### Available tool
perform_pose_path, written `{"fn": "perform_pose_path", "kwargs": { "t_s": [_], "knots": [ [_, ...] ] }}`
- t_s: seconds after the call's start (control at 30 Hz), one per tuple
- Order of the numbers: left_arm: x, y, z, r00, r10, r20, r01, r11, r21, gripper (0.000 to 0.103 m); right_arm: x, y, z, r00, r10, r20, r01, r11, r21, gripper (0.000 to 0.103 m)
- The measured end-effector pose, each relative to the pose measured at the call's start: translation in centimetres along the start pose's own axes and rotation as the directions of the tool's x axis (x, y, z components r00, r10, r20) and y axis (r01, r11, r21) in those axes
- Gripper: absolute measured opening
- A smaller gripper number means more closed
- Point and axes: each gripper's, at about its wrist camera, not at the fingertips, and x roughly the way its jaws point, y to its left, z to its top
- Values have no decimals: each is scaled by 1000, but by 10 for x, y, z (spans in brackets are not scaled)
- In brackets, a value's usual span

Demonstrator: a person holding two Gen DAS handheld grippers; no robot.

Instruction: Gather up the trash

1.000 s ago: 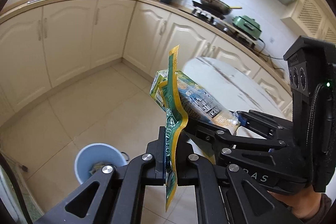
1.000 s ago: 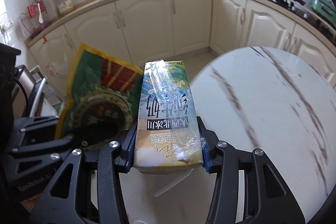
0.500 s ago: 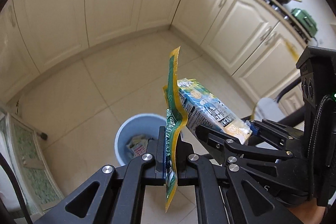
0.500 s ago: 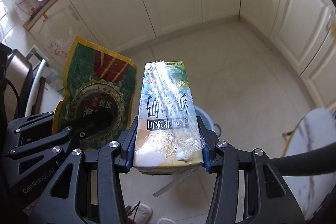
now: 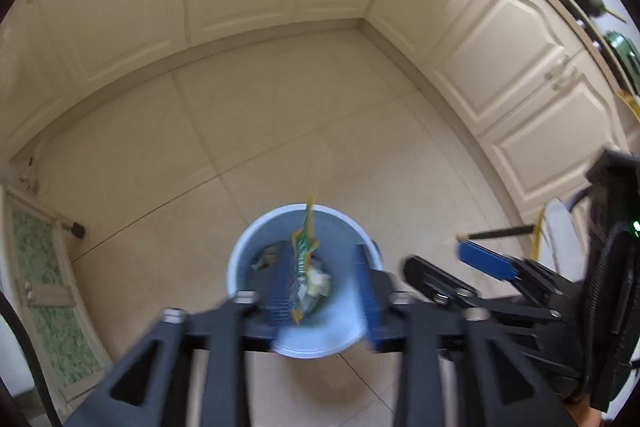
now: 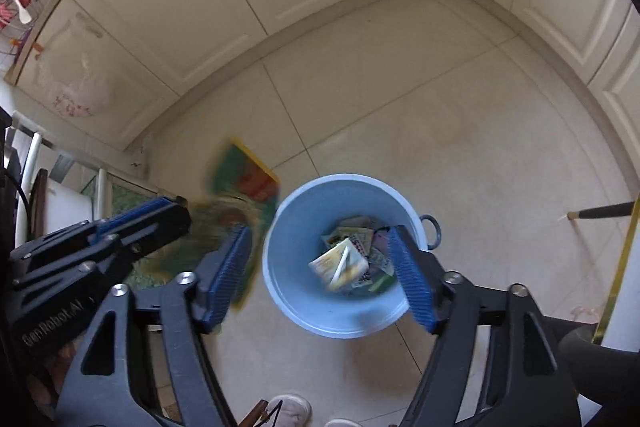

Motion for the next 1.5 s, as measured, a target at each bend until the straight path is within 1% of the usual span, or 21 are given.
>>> {"fn": "perform_pose_path", "kwargs": {
  "t_s": [0.03,0.07,0.1,0.17,0.2,0.3,0.43,0.5,0.63,0.73,0.83,0.87,0.93,1.0,1.13,1.2,1.27,1.3,1.33,1.47,1.5],
  "knots": [
    [-1,1,-1,1000,15,5,-15,1000,-10,57,-2,-1,-2,1000,-20,4,20,1000,0,77],
    [-5,-1,-4,1000,20,8,-20,1000,-16,58,-6,-3,-3,1000,-31,4,31,1000,-3,78],
    [-10,-1,-7,1000,17,13,-17,1000,-17,58,-9,-3,-6,999,-38,1,38,999,-10,83],
    [-21,-5,-14,999,48,21,-47,999,-15,59,-21,5,-10,998,-68,10,69,997,-31,93],
    [-24,-9,-13,998,61,28,-60,998,-10,60,-27,10,-11,997,-76,16,77,996,-45,93],
    [-56,-11,-25,994,96,58,-95,995,-12,67,-49,32,-15,993,-113,29,115,990,-82,93],
    [-108,-25,-44,981,136,135,-135,991,-17,69,-96,51,-25,992,-102,78,109,989,-98,95],
    [-139,-32,-57,971,148,189,-147,989,-16,71,-125,60,-30,989,-92,120,104,989,-105,100],
    [-209,-54,-90,936,145,322,-155,988,3,81,-187,80,-49,974,-74,215,103,987,-124,100],
    [-252,-84,-113,903,124,412,-148,989,27,86,-242,94,-68,948,-81,307,129,982,-140,102],
    [-295,-116,-143,864,91,496,-135,989,54,95,-299,101,-94,912,-109,394,173,976,-131,103],
    [-306,-132,-159,845,77,529,-138,988,75,98,-318,102,-103,899,-115,423,184,975,-125,103],
    [-329,-153,-180,814,57,578,-143,984,105,100,-357,103,-125,866,-126,484,201,974,-107,103],
    [-353,-173,-203,778,26,628,-142,981,135,102,-389,105,-142,834,-148,532,229,969,-90,103],
    [-389,-195,-252,728,-16,686,-142,975,173,102,-457,110,-182,764,-178,620,267,962,-52,103],
    [-411,-200,-282,694,-22,720,-154,972,178,102,-488,113,-201,724,-200,660,288,957,-26,103],
    [-433,-196,-327,661,-38,749,-152,971,184,102,-519,114,-221,677,-226,700,311,950,6,103],
    [-440,-200,-343,651,-39,758,-156,971,183,102,-535,115,-231,651,-242,719,322,946,27,103],
    [-445,-202,-370,642,-38,765,-161,970,184,102,-547,118,-240,630,-253,734,328,944,43,103],
    [-465,-217,-453,598,-53,800,-173,966,193,102,-593,125,-278,552,-274,788,339,937,88,103],
    [-470,-219,-470,592,-58,804,-176,964,200,102,-604,129,-288,536,-267,801,337,937,87,103]
  ]
}}
